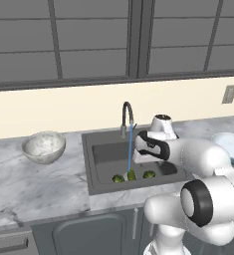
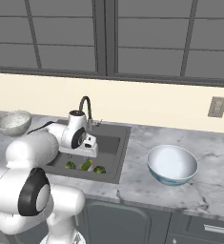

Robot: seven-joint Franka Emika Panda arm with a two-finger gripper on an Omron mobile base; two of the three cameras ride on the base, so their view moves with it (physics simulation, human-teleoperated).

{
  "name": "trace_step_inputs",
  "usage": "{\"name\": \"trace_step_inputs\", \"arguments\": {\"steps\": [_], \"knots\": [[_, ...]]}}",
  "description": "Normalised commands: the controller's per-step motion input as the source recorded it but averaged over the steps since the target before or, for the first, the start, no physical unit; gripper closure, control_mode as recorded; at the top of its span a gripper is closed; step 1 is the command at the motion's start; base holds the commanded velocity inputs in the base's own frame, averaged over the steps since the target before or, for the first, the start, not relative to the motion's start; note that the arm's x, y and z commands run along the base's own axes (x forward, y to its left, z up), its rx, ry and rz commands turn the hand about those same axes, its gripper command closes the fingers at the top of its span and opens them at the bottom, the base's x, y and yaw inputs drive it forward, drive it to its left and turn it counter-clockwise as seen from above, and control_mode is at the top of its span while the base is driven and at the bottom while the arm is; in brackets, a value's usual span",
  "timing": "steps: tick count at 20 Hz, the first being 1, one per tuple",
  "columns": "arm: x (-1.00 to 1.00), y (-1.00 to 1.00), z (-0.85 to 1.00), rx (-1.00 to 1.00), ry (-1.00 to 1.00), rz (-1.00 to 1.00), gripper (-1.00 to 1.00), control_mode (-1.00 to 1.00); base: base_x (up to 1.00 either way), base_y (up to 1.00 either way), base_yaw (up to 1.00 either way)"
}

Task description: Pick the broccolis from the sink and place them in one bowl. Place the cucumber in the other bowl. Then turn off the sink faucet.

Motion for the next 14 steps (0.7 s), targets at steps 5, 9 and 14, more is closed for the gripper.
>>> {"name": "trace_step_inputs", "arguments": {"steps": [5,9,14], "knots": [[0.16,0.15,-0.23,0.0,0.0,-0.02,-1.0,-1.0,0.0,0.0,0.0],[0.11,0.21,-0.21,0.0,0.01,-0.04,-1.0,-1.0,0.0,0.0,0.0],[0.06,0.09,-0.28,0.0,0.0,-0.05,-1.0,-1.0,0.0,0.0,0.0]]}}
